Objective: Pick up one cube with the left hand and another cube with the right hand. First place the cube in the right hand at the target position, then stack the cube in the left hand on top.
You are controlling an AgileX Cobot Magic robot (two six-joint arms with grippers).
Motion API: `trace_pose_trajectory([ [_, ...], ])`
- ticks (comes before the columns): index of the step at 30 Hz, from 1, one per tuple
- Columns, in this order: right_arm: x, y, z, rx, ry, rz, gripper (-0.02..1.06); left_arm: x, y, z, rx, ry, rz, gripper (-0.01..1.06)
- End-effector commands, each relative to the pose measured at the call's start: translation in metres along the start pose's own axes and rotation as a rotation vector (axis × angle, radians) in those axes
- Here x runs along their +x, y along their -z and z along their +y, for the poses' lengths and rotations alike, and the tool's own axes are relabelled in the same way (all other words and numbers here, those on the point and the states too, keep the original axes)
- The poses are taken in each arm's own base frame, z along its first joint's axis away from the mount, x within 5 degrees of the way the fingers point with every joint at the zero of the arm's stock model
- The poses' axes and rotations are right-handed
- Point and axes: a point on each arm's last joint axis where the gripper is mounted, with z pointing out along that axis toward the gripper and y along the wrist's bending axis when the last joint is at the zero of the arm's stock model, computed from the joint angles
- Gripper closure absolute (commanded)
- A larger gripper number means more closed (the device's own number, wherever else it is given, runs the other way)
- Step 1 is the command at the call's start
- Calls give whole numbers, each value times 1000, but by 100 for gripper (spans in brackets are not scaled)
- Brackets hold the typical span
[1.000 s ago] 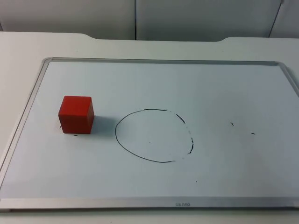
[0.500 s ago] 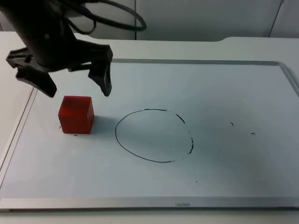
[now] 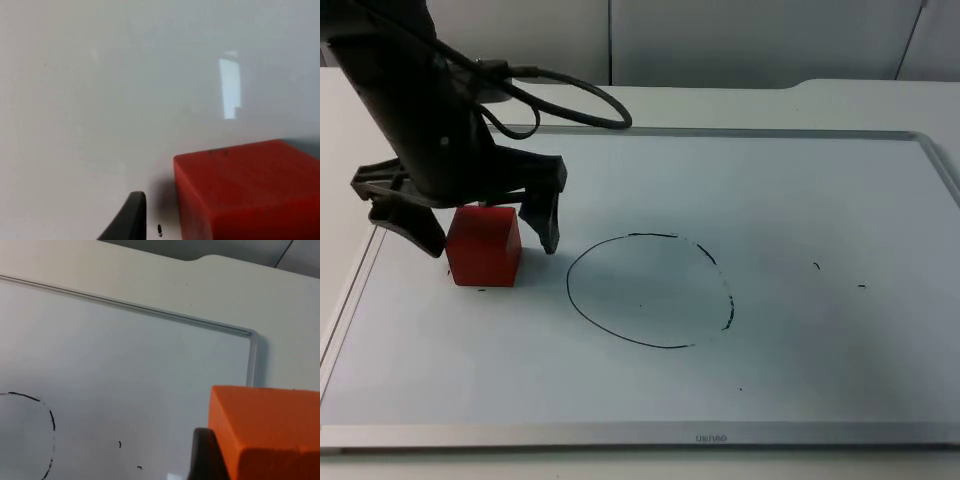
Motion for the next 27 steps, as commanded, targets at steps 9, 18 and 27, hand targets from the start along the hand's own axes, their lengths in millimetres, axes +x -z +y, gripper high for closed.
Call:
trace_pose_trajectory([
  [9, -5, 5, 3, -24, 7, -54, 105, -2, -5, -13, -15, -61, -44, 1],
  [18, -5, 5, 3, -24, 7, -54, 105, -3, -5, -12, -42, -41, -62, 24],
  [27, -5, 5, 3, -24, 7, -58, 105, -3, -5, -11, -46, -44, -54, 69],
])
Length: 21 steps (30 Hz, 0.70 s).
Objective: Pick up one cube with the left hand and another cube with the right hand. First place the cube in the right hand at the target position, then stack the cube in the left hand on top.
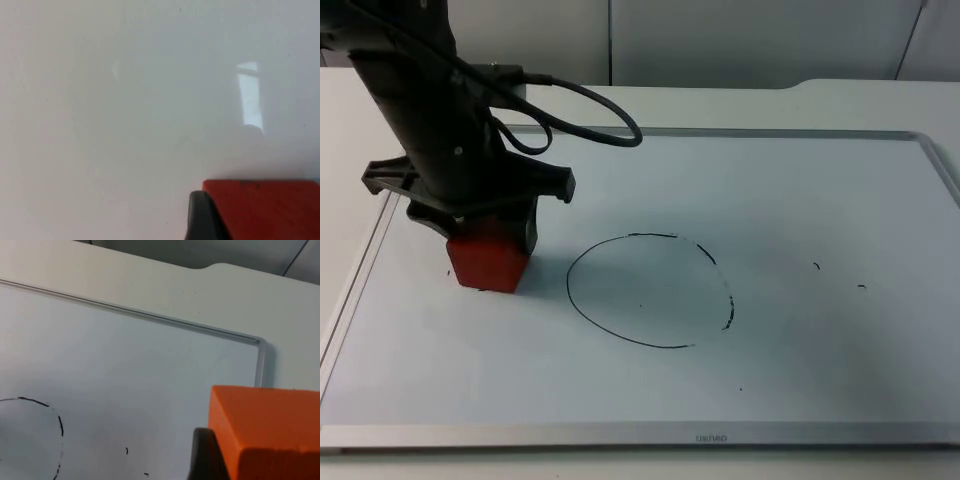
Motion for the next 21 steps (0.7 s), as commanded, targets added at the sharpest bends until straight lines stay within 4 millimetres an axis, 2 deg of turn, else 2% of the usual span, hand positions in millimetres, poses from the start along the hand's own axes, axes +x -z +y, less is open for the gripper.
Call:
trace_pose_trajectory([
  [1, -4, 5, 1, -4, 7, -40, 105, -1, 1, -4, 6, 19, -5, 70],
  [3, -4, 5, 1, -4, 7, -44, 105, -1, 2, -4, 6, 38, 0, 74],
  [5, -4, 5, 1, -4, 7, -44, 105, 1, 6, -4, 5, 38, 19, 88],
  [6, -4, 5, 1, -4, 7, -44, 105, 1, 6, -4, 5, 38, 19, 88],
  [8, -4, 5, 1, -4, 16, -42, 105, 3, 18, -5, 7, -25, 42, 105],
  [10, -4, 5, 1, -4, 18, -42, 105, 4, 25, -6, 8, -47, 52, 105],
  [14, -3, 5, 1, -3, 24, -34, 105, 10, 66, -9, 21, -146, 70, 105],
  [15, -3, 5, 1, -3, 24, -34, 105, 10, 66, -9, 21, -146, 70, 105],
  [19, -2, 5, 2, -16, 23, -18, 105, 24, 118, -19, 9, -248, 66, 105],
  [20, -2, 5, 2, -16, 23, -18, 105, 24, 118, -19, 9, -248, 66, 105],
  [21, -1, 5, 4, -36, 32, -11, 105, 30, 137, -24, -15, -292, 52, 105],
])
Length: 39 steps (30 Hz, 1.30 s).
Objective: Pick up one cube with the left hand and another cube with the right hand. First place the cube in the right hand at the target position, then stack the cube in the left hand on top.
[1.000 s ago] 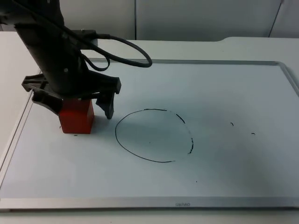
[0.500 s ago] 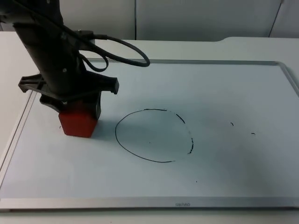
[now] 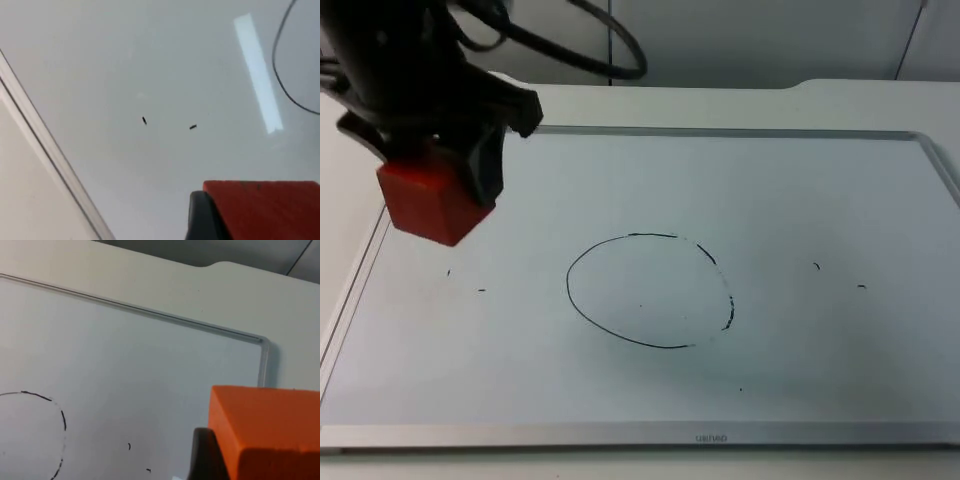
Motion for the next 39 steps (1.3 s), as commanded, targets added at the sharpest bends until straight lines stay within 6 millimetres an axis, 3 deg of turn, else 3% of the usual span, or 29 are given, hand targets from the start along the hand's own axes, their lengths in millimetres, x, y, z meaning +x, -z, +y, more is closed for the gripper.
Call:
trace_pose_trajectory([
  [1, -2, 5, 4, -38, 17, -16, 105, 9, 30, -12, -22, -68, -20, 105],
  [7, -1, 0, 17, -112, 57, 14, 105, 36, 94, -44, -11, -185, -142, 105],
  [10, -1, -10, 27, -130, 88, 66, 105, 48, 112, -55, -12, -238, -170, 105],
  [13, -5, -38, 54, -180, 153, 151, 105, 67, 134, -64, -34, -289, -182, 105],
  [14, -5, -38, 54, -180, 153, 151, 105, 67, 134, -64, -34, -289, -182, 105],
  [17, -10, -67, 84, -221, 214, 203, 105, 75, 144, -66, -12, -292, -211, 105],
  [20, -13, -86, 105, -245, 255, 240, 105, 81, 144, -65, -13, -292, -208, 105],
  [23, -15, -119, 134, -269, 304, 301, 105, 93, 130, -62, -16, -290, -154, 105],
  [24, -15, -119, 134, -269, 304, 301, 105, 93, 130, -62, -16, -290, -154, 105],
  [28, -7, -166, 169, -286, 340, 388, 105, 105, 114, -60, -7, -279, -114, 105],
  [29, -7, -166, 169, -286, 340, 388, 105, 105, 114, -60, -7, -279, -114, 105],
  [33, 11, -200, 189, -293, 373, 454, 105, 109, 104, -60, 2, -275, -94, 105],
  [39, 28, -224, 200, -290, 362, 510, 105, 107, 104, -62, 26, -266, -126, 105],
])
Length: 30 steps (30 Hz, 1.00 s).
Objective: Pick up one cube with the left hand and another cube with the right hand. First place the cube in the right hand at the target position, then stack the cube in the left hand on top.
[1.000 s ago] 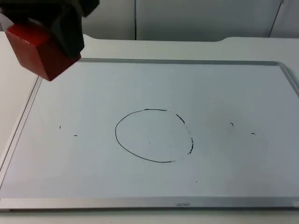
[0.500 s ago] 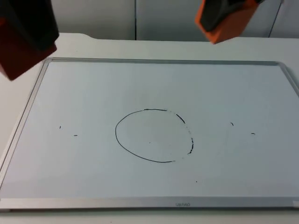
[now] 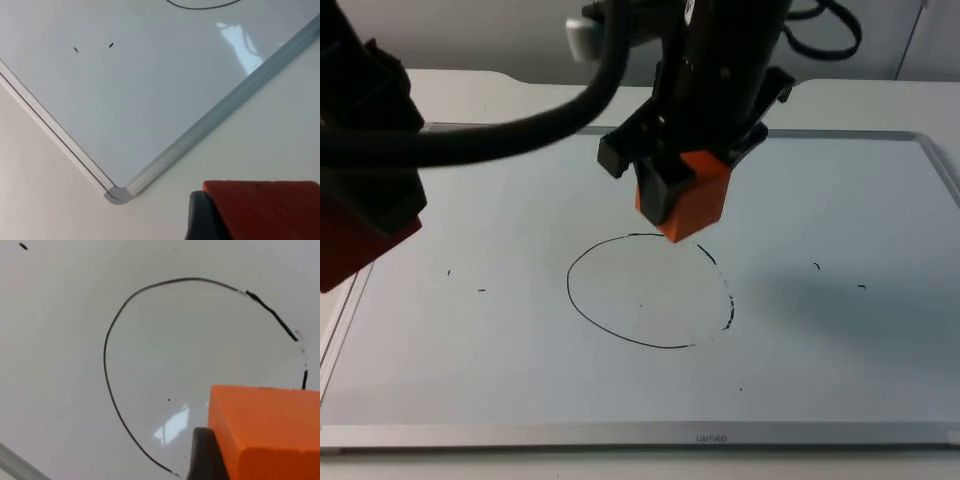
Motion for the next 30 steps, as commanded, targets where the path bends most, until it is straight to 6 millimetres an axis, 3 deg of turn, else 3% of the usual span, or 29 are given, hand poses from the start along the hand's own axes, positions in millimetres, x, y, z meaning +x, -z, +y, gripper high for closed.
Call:
trace_pose_trajectory([
  [1, -3, -7, 5, -2, 0, -1, 105, -1, 2, -4, 17, 7, -38, 105],
  [11, -6, -38, 21, 11, -4, 4, 105, -2, 2, -4, 20, 8, -52, 105],
  [30, -1, -75, 21, 5, -12, 76, 105, -2, 2, -5, 33, 14, -53, 105],
])
